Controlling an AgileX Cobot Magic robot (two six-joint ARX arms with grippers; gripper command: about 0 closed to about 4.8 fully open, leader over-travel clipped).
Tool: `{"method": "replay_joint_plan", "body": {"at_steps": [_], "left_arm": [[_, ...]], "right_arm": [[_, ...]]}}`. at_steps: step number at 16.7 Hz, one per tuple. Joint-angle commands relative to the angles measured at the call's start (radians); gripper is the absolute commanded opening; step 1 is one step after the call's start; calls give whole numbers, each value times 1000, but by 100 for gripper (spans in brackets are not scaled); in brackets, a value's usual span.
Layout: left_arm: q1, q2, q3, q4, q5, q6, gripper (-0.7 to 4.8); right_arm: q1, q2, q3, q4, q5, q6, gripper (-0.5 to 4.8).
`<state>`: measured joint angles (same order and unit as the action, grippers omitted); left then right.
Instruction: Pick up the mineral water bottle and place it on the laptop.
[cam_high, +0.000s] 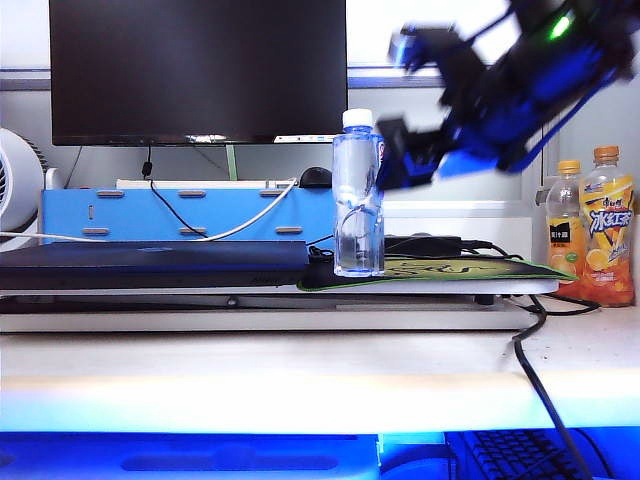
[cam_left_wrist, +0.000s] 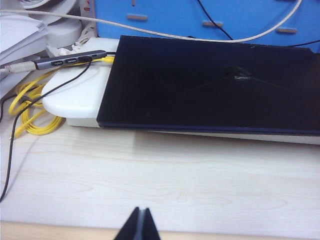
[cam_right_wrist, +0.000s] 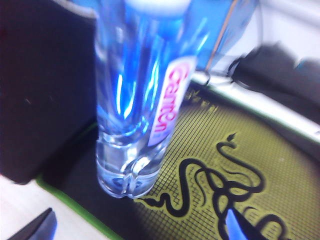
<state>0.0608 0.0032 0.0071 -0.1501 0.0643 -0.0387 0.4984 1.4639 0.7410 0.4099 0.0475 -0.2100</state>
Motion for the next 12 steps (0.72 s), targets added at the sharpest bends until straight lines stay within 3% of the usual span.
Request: {"method": "replay_joint_plan", "body": {"at_steps": [1, 12], "left_arm": [[0, -2, 0, 1, 3, 1, -2], [0, -2, 0, 1, 3, 1, -2]], "right_arm": [[1, 93, 97, 37, -5, 0, 479], [0, 318, 343, -17, -27, 0, 479]]}}
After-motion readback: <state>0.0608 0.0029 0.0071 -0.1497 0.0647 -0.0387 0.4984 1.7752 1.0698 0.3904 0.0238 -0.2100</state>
